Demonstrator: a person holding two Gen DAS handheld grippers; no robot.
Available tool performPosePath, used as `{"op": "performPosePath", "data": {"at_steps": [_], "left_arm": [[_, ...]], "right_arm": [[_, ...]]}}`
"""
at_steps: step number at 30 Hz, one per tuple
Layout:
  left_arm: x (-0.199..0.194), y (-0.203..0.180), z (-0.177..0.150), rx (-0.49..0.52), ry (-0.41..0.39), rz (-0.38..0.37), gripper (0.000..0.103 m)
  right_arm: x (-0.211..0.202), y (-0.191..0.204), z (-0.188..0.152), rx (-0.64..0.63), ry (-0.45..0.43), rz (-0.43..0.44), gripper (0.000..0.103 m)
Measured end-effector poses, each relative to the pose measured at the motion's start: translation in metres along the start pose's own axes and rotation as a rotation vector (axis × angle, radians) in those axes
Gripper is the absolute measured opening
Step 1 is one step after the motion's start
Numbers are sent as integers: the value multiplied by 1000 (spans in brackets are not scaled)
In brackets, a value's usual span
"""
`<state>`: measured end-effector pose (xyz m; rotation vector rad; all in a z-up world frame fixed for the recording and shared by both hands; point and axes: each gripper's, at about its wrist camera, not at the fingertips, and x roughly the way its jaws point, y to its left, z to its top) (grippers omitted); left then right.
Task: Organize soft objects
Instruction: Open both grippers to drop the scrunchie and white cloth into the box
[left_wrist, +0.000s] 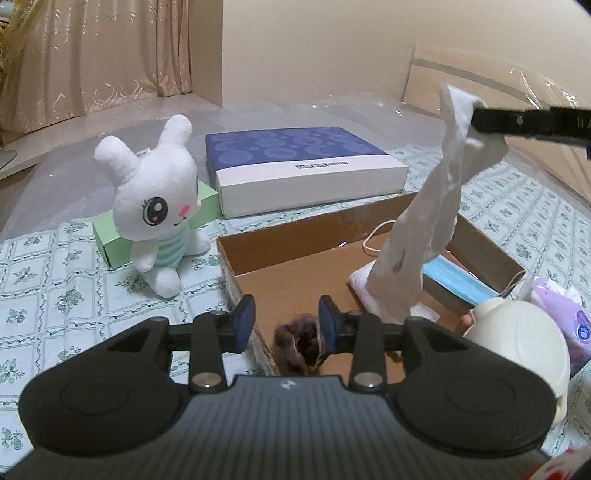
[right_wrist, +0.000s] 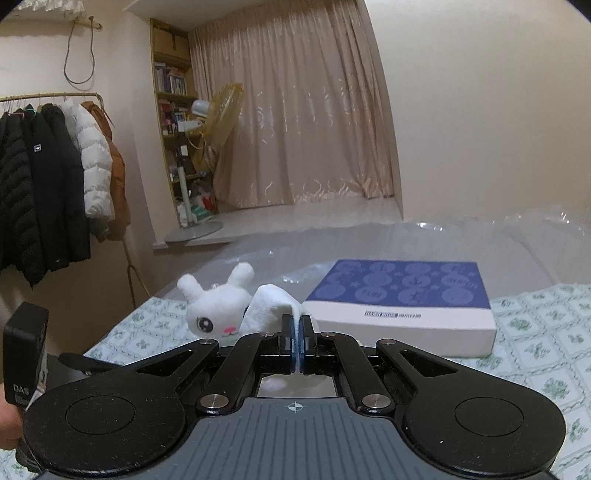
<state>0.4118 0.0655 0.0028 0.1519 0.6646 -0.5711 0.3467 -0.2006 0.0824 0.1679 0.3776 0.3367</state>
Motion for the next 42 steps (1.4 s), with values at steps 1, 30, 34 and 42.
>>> {"op": "performPosePath", "data": {"at_steps": [1, 30, 34, 42], "left_arm": [[-1, 1, 0, 0, -2, 2, 34], [-14, 23, -23, -73, -25, 71, 34], [-16, 23, -28, -73, -24, 80, 34], [-26, 21, -39, -95, -25, 109, 34]], "right_arm": [[2, 0, -1, 1, 5, 1, 2], [57, -7, -43, 108, 214, 17, 70], [51, -14, -45, 116, 201, 12, 71], [38, -20, -43, 140, 184, -10, 71]]}}
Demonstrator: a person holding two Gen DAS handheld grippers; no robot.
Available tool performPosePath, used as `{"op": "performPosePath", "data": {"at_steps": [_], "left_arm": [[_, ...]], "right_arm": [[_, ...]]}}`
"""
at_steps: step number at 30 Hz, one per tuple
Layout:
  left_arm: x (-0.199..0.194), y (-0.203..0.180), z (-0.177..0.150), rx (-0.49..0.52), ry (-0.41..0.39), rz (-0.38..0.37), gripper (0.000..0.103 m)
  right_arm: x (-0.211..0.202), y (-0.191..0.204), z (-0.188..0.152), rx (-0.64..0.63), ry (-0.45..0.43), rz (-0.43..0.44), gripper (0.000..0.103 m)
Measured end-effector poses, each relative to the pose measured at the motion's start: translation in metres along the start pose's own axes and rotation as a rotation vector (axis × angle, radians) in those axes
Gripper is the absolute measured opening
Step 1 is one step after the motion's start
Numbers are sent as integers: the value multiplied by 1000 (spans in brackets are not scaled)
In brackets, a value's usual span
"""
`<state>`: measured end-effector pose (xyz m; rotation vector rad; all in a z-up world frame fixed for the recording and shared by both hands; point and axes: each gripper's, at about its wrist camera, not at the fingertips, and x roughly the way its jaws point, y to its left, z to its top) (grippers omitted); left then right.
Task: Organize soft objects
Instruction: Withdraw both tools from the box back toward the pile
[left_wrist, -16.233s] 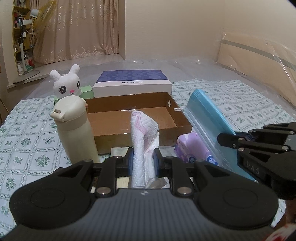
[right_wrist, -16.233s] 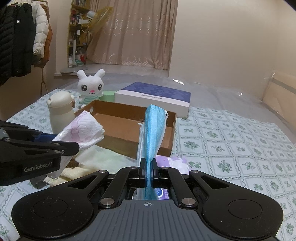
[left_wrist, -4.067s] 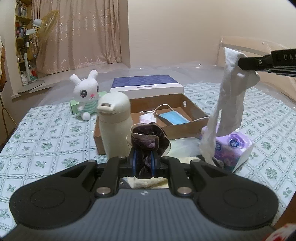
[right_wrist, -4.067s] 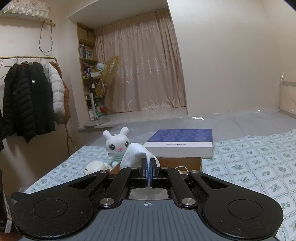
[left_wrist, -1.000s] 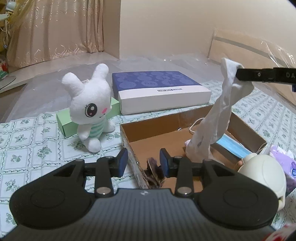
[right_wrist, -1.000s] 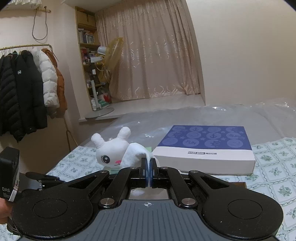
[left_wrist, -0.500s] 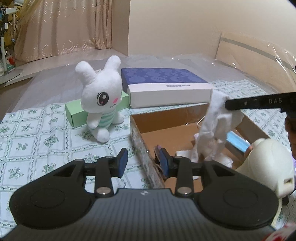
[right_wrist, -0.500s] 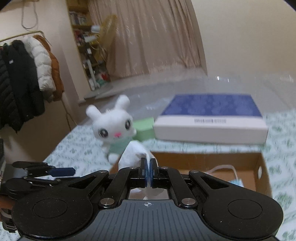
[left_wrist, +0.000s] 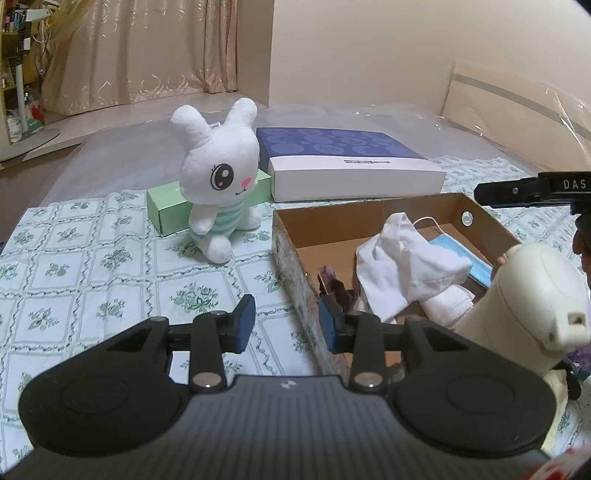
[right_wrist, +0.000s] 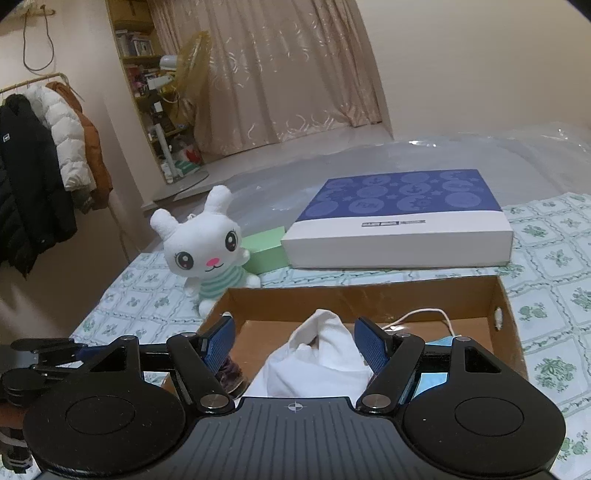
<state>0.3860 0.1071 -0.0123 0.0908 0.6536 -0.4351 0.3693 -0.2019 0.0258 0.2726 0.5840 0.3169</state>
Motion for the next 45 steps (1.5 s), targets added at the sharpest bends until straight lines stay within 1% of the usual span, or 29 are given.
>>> {"op": "performPosePath", "data": {"at_steps": [8, 14, 23, 29, 35, 45], "left_arm": [[-24, -8, -16, -22, 5, 42, 34], [-50, -17, -29, -39, 4, 89, 34], [-94, -45, -51, -29, 6, 171, 34], [-116, -65, -68, -40, 24, 219, 35], [-131, -80, -82, -72, 43, 233, 36], [-146, -97, -99, -68, 56, 254, 38]], "right_arm": [[-28, -1, -11, -10, -12, -14, 71], [-61, 5, -22, -18, -39, -19, 71], [-111, 26, -42, -59, -77, -23, 71], [-140, 35, -59, -48, -103, -34, 71], [-160, 42, -82, -58, -90, -40, 71], [-181, 49, -119, -93, -50, -54, 71]]}}
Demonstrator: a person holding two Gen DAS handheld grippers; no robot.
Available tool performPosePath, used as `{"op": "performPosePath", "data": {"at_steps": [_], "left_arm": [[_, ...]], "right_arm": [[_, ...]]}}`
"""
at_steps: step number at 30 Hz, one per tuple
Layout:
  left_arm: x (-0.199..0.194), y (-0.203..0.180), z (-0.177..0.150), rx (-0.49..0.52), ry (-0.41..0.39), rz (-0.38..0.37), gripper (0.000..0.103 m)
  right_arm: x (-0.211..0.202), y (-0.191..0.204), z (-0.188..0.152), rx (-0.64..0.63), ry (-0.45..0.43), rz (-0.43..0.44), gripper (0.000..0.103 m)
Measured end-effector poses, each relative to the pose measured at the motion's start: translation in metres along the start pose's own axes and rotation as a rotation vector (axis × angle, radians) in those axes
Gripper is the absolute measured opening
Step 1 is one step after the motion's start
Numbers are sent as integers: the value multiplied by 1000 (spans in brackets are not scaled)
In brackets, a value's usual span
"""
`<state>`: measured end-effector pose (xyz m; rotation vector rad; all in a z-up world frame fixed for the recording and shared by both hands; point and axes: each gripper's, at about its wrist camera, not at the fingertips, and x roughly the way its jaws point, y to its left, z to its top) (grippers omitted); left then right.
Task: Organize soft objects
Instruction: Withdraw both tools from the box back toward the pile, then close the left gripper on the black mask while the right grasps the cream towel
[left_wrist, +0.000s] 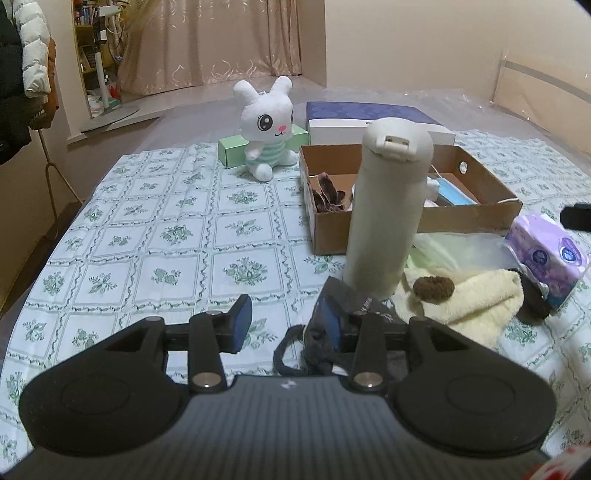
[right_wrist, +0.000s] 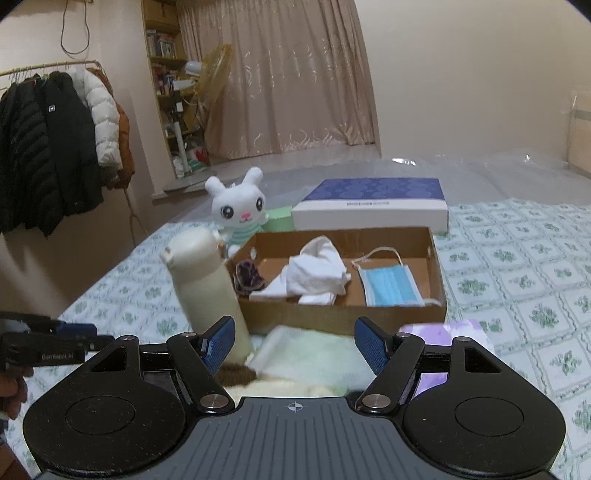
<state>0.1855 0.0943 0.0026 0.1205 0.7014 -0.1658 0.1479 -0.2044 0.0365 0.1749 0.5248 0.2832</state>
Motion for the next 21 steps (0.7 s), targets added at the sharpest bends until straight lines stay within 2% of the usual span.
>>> {"op": "performPosePath", "data": {"at_steps": [4, 12, 21], "left_arm": [[-3, -8, -8, 17, 3, -2, 39], [-3, -32, -25, 102, 7, -38, 49], [9, -53, -39, 210, 20, -79, 59]], "right_arm": [[-4, 1, -14, -6, 28, -2, 71], [-5, 5, -47, -96, 81, -9, 71], [6, 4, -69, -75, 137, -2, 71]]}}
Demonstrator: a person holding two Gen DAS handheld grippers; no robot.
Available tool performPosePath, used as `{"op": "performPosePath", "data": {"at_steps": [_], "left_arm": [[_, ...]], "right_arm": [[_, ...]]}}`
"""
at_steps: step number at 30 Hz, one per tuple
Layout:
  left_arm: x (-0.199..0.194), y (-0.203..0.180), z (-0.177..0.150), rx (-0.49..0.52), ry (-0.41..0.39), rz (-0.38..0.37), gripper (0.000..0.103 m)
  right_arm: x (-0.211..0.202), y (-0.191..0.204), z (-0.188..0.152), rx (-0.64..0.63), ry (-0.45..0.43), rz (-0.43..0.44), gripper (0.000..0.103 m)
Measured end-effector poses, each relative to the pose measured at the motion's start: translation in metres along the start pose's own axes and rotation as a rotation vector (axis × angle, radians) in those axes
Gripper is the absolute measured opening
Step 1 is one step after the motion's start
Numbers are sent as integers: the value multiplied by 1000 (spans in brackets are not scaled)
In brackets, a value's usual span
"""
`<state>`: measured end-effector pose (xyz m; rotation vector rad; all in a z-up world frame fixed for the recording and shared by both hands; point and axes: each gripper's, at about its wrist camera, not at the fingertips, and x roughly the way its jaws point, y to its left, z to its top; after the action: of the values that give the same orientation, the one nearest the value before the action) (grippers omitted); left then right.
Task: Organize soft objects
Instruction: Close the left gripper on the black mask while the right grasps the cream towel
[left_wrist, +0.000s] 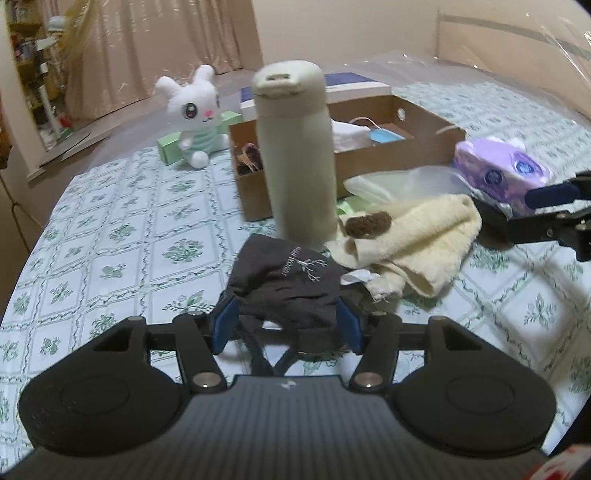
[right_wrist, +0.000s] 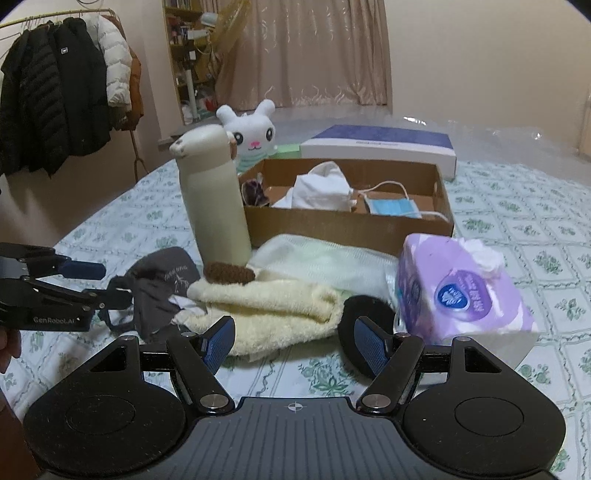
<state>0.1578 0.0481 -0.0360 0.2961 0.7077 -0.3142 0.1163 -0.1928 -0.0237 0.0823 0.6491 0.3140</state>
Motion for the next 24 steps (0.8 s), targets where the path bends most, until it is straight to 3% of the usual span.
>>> {"op": "performPosePath", "data": {"at_steps": [6, 16, 22, 24], "left_arm": [[12, -13, -2, 119, -1, -31, 68], [41, -16, -5, 283, 22, -30, 65], [52, -12, -8, 309, 45, -45, 39], [53, -9, -9, 288, 46, -54, 22]], "right_arm": [[9, 1, -4, 4, 20, 6, 71], [29, 1, -3, 8, 45, 12, 71], [41, 1, -3, 15, 52, 14, 71], [45, 0, -1, 16, 53, 16, 71]]}}
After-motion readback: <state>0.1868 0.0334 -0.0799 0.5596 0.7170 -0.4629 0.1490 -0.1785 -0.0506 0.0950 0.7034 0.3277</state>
